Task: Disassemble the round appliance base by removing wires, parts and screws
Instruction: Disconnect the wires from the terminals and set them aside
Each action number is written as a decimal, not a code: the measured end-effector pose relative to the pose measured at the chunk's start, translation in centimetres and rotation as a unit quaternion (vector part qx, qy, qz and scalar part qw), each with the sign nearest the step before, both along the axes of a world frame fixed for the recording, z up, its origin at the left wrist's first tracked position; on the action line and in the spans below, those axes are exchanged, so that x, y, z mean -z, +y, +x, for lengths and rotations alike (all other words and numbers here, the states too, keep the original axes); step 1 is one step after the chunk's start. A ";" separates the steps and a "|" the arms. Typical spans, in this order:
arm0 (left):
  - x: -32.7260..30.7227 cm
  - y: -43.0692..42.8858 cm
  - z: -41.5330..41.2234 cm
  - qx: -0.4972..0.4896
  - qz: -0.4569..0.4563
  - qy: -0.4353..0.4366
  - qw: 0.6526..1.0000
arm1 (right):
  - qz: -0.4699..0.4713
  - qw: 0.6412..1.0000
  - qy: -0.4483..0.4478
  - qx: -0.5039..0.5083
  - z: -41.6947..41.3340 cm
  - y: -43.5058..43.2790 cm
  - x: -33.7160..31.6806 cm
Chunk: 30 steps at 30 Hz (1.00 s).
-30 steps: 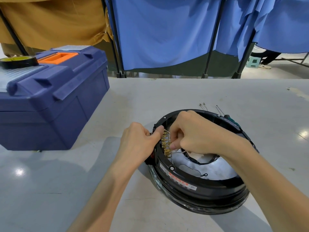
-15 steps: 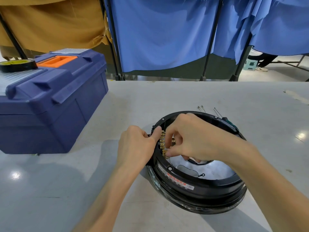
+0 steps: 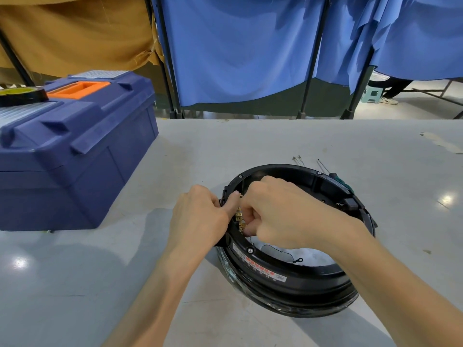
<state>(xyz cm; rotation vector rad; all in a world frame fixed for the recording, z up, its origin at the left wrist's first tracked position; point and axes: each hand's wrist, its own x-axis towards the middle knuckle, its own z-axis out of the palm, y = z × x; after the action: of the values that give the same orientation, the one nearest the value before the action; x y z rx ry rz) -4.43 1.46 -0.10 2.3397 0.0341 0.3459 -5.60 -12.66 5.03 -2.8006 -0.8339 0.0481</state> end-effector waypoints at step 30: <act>-0.1 0.4 0.3 0.037 -0.024 0.031 0.999 | 0.226 0.972 0.065 0.022 1.8 -5.1 -2.3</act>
<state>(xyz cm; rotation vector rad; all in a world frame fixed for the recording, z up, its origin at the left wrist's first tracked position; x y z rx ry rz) -4.16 1.89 0.02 2.2962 -0.0151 0.2331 -3.75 -17.80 7.36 -2.3580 -0.6542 0.0289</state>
